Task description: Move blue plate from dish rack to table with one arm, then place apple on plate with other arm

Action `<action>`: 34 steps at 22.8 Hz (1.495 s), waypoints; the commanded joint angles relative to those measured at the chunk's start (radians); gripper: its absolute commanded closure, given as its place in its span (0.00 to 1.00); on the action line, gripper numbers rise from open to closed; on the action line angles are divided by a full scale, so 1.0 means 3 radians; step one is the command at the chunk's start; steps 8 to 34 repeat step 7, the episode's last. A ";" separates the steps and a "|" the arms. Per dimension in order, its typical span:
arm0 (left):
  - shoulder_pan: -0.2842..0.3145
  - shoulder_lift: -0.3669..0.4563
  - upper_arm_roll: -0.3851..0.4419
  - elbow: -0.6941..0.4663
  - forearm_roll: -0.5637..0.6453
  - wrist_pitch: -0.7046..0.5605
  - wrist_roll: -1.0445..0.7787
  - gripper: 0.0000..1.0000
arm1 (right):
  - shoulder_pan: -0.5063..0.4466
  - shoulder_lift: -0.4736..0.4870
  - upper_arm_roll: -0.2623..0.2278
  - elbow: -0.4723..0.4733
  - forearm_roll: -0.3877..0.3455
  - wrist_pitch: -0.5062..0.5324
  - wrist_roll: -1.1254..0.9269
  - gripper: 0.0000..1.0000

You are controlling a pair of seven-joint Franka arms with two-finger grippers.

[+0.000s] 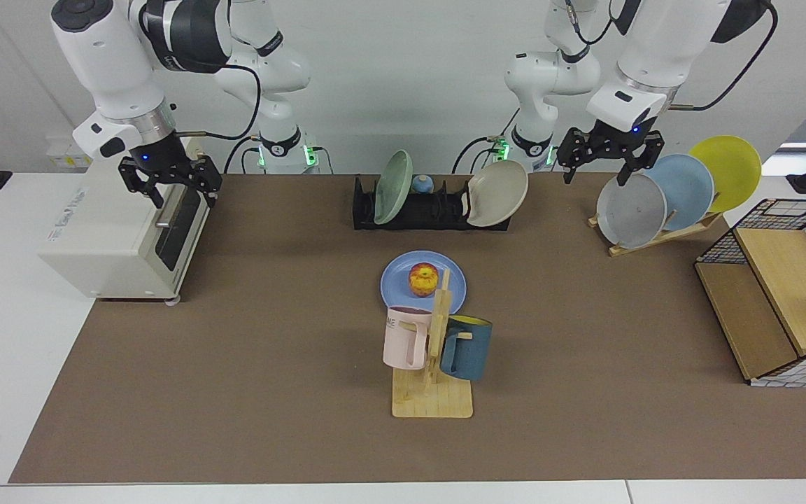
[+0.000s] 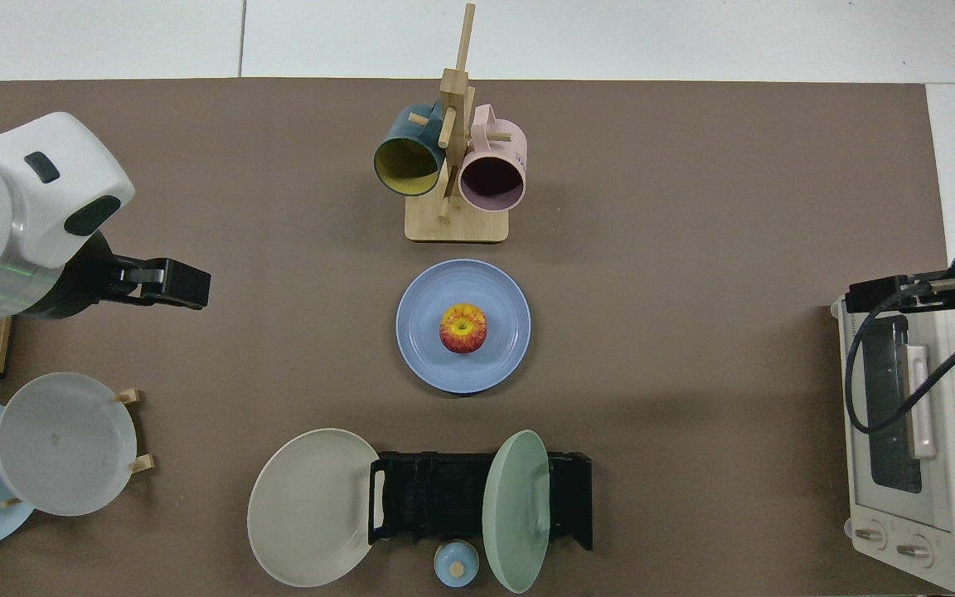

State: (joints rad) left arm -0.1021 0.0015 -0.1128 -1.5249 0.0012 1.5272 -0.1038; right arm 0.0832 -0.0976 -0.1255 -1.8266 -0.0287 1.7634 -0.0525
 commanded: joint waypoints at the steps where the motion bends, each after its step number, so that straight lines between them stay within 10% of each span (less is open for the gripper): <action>1: -0.0028 -0.0097 0.0034 -0.0092 0.0062 0.0028 0.0060 0.00 | -0.0063 0.0054 0.0060 0.0111 0.0101 -0.0125 -0.0076 0.00; 34: -0.0028 -0.0112 0.0034 -0.0092 0.0068 -0.0029 0.0055 0.00 | -0.0083 0.0034 0.0076 0.0106 0.0106 -0.0253 -0.0081 0.00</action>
